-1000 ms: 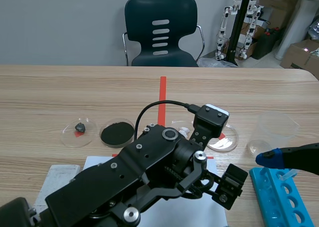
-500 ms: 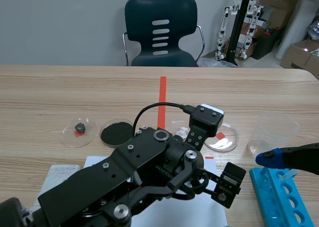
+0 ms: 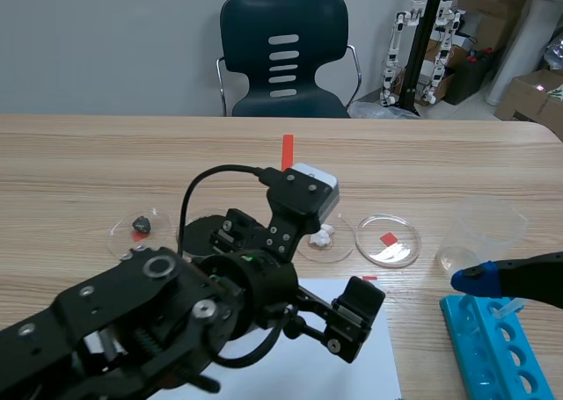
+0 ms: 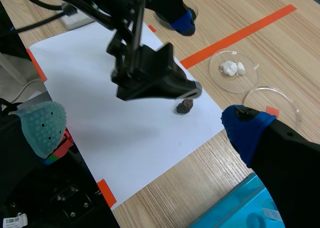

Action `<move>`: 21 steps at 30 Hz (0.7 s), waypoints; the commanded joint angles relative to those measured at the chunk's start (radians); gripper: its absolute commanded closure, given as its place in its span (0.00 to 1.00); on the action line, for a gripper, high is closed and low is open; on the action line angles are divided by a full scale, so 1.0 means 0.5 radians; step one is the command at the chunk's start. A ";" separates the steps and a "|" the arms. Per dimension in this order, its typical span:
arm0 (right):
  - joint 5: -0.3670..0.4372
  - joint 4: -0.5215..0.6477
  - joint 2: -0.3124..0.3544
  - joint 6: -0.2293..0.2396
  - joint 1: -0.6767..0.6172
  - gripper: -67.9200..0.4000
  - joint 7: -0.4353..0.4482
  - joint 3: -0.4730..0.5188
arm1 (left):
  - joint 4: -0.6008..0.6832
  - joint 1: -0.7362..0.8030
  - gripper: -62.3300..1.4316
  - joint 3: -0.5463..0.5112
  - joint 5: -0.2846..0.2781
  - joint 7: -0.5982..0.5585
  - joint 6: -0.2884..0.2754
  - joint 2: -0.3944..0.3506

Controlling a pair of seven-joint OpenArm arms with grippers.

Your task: Return to the home posture

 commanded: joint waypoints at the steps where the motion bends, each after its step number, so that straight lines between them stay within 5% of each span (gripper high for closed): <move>1: 0.022 0.009 0.026 0.000 0.002 0.00 0.023 0.002 | 0.111 0.060 0.00 -0.023 -0.030 -0.098 -0.045 -0.108; 5: 0.022 0.009 0.026 0.000 0.002 0.00 0.023 0.002 | 0.343 0.217 0.00 -0.156 -0.076 -0.289 -0.098 -0.366; 12: 0.022 0.009 0.026 0.000 0.002 0.00 0.023 0.002 | 0.626 0.645 0.00 -0.646 -0.065 -0.674 -0.359 -0.716; 21: 0.022 0.009 0.026 0.000 0.002 0.00 0.023 0.002 | 0.766 1.312 0.00 -1.334 -0.059 -0.917 -0.359 -0.748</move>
